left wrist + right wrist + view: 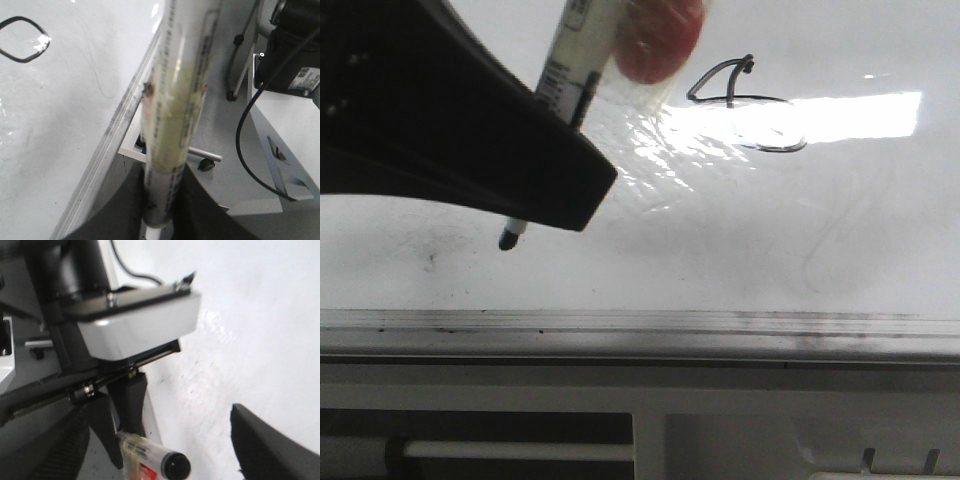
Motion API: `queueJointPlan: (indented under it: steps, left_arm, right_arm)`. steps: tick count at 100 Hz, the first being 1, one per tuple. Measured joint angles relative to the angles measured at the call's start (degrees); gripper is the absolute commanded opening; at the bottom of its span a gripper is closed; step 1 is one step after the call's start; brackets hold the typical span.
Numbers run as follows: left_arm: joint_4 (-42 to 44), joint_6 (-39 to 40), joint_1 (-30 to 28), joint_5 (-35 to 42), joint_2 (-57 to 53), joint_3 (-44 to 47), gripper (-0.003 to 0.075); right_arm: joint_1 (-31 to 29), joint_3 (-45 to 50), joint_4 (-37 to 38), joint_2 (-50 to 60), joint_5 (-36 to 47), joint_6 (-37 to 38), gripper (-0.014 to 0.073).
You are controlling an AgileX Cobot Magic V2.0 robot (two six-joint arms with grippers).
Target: Write number 8 on whiteboard
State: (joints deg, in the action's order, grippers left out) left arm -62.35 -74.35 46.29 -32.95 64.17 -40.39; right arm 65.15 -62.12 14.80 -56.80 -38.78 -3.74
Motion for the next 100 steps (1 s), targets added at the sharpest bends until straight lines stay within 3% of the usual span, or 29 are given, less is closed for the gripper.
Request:
queueJointPlan:
  steps: [11, 25, 48, 62, 100]
  left_arm:
    - [-5.4, 1.4, 0.0, 4.6, 0.0, 2.2, -0.0020]
    - [-14.1, 1.6, 0.0, 12.6, 0.1, 3.8, -0.0020]
    - [-27.0, 2.0, 0.0, 24.9, 3.2, 3.8, -0.0021]
    - [-30.3, 2.0, 0.0, 29.9, 6.4, 3.8, -0.0021]
    - [-32.7, 2.3, 0.6, 32.3, 8.7, 3.1, -0.0021]
  right_arm:
    - [0.0, -1.0, 2.3, 4.3, 0.0, 2.6, 0.0281]
    - [-0.8, -1.1, 3.3, 9.5, -1.9, 4.6, -0.0064]
    - [-2.3, -1.1, 3.9, 14.5, -7.6, 5.0, -0.0060]
    - [-2.4, -1.1, 3.9, 15.3, -9.0, 6.8, -0.0060]
    - [-2.4, -1.1, 3.9, 15.3, -9.8, 8.9, -0.0060]
